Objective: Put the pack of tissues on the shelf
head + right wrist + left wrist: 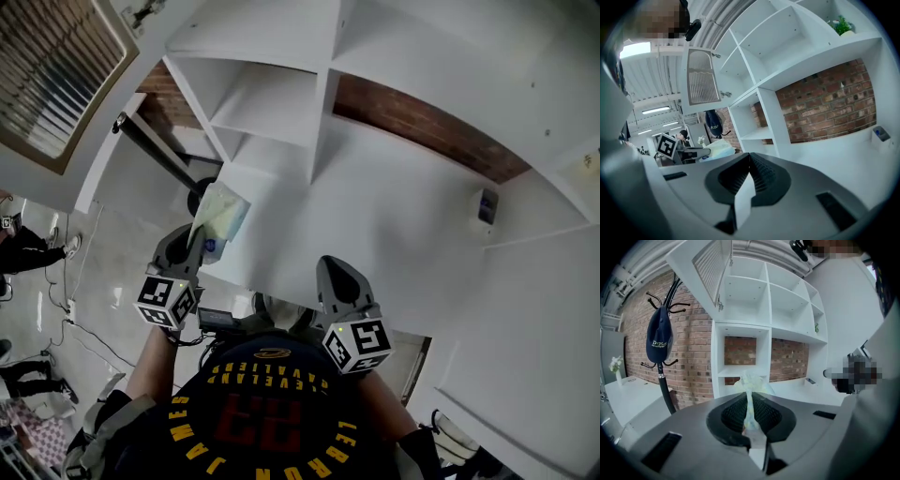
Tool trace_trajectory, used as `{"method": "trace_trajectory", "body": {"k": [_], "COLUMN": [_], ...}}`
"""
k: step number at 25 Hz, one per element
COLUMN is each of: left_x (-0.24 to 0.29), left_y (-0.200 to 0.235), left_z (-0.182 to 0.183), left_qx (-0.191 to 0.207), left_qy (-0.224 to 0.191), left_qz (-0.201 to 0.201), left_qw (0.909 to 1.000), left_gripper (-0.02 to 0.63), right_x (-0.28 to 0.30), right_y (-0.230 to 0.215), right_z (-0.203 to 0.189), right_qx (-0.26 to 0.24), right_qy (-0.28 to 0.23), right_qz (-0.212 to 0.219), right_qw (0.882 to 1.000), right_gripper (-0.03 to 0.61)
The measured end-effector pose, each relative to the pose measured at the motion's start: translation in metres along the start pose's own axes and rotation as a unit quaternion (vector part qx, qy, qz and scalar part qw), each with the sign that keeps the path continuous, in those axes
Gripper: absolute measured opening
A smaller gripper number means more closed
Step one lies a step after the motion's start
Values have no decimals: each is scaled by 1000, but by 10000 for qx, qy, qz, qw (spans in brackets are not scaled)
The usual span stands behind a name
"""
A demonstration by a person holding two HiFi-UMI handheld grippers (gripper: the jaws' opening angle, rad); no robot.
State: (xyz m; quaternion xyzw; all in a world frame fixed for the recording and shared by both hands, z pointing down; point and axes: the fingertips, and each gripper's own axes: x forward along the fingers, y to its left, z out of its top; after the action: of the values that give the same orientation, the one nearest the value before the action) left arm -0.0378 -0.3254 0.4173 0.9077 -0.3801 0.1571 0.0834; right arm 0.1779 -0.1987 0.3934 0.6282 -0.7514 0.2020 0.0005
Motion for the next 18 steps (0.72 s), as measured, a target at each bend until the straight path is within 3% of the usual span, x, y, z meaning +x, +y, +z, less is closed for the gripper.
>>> {"method": "trace_trajectory", "body": {"k": [9,18], "left_x": [59,120], "left_y": [34,48], "left_z": [-25,-42], "left_qx": [321,535], "left_qy": [203,255], "left_qz": [-170,-509], "left_qw": [9991,9969], "left_gripper": [29,29], "right_x": [23,64], "right_y": [-4,3], "right_z": [-9,-21], "right_qx": [14,-147], "right_qy": [34,213], "right_qz": [-547,-654], "right_qw": [9985,9975], "right_gripper": [8,9]}}
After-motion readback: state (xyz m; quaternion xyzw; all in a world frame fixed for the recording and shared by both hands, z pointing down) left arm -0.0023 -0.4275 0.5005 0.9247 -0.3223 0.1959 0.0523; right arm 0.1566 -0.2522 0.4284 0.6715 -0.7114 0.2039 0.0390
